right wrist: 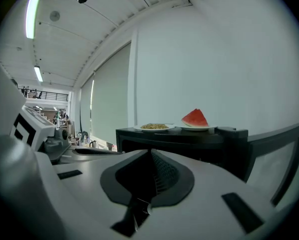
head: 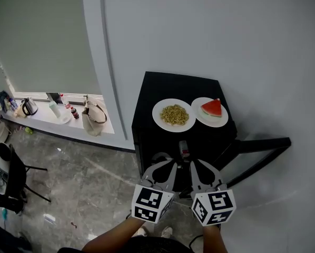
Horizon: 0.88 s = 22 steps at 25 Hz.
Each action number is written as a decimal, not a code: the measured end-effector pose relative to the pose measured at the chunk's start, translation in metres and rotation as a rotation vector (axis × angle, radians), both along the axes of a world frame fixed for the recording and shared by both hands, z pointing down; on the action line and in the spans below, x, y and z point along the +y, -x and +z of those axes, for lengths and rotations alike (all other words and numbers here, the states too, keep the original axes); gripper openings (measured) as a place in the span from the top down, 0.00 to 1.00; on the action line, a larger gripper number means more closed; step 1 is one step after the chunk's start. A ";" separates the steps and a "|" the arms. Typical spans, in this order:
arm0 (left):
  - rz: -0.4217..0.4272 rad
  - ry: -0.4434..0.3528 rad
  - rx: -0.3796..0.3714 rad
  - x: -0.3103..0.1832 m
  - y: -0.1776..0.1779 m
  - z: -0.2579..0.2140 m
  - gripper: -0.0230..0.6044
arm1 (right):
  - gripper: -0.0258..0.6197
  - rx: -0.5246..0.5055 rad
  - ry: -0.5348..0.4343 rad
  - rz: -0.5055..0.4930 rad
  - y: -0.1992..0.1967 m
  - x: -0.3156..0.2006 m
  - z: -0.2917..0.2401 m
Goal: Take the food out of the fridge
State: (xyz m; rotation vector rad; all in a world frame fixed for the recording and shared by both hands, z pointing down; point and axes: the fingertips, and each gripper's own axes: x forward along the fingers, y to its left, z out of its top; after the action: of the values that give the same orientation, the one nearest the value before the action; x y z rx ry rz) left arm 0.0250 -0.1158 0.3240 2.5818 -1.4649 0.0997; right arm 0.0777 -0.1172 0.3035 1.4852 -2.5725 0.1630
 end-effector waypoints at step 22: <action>-0.049 0.016 0.016 0.018 0.012 0.019 0.97 | 0.94 -0.025 0.062 -0.066 0.025 0.021 0.044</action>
State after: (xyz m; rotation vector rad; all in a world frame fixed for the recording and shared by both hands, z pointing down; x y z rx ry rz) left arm 0.0128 -0.0981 0.3432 2.5258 -1.5146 0.0838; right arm 0.0529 -0.0959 0.3480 1.3844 -2.6072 0.2516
